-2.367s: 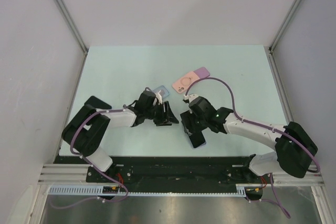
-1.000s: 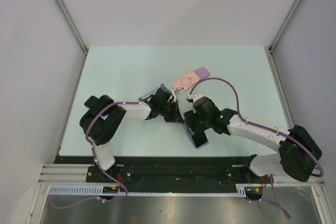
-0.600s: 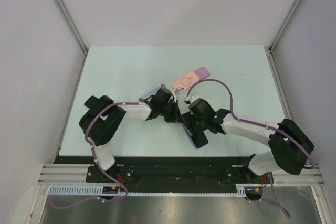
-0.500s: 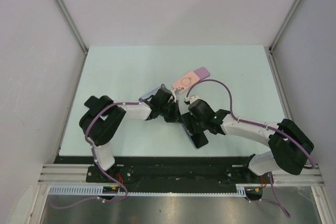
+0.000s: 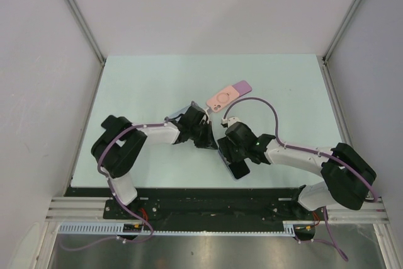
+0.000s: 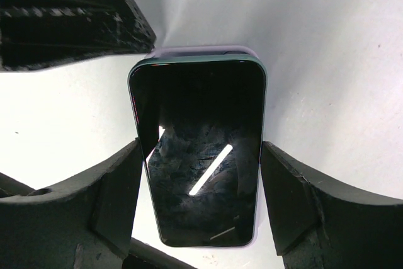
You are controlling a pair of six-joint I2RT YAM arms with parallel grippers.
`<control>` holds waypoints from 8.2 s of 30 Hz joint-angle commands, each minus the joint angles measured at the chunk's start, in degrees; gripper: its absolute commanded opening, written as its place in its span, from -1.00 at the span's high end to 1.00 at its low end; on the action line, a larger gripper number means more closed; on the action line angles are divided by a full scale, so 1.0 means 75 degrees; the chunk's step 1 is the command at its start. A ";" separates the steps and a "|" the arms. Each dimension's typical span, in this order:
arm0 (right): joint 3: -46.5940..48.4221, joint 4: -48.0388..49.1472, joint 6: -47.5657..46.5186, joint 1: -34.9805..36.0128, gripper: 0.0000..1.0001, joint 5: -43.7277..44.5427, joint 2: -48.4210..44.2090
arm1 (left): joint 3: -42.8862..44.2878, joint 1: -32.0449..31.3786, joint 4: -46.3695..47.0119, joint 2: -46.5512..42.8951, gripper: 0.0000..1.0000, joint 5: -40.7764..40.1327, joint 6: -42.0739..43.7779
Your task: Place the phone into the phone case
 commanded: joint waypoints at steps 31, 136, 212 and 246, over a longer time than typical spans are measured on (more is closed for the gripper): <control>-0.0478 -0.0386 0.0270 -0.1321 -0.60 -0.1661 -0.0994 | -0.0770 -0.0489 0.0118 -0.1307 0.07 -0.0193 -0.0381; -0.3466 0.8404 0.5368 -0.3349 0.88 -0.8683 -0.2973 | -0.4228 0.0331 0.8006 -0.4002 0.55 0.3053 -0.3910; -0.2294 0.6857 0.5122 -0.3572 0.81 -0.7792 -0.3337 | -0.3442 0.0377 0.5613 -0.3686 0.03 0.3944 -0.2502; -0.3115 0.5532 0.3879 -0.3689 1.00 -0.7288 -0.3454 | -0.2517 0.0413 0.3225 -0.3497 0.67 0.2234 -0.1226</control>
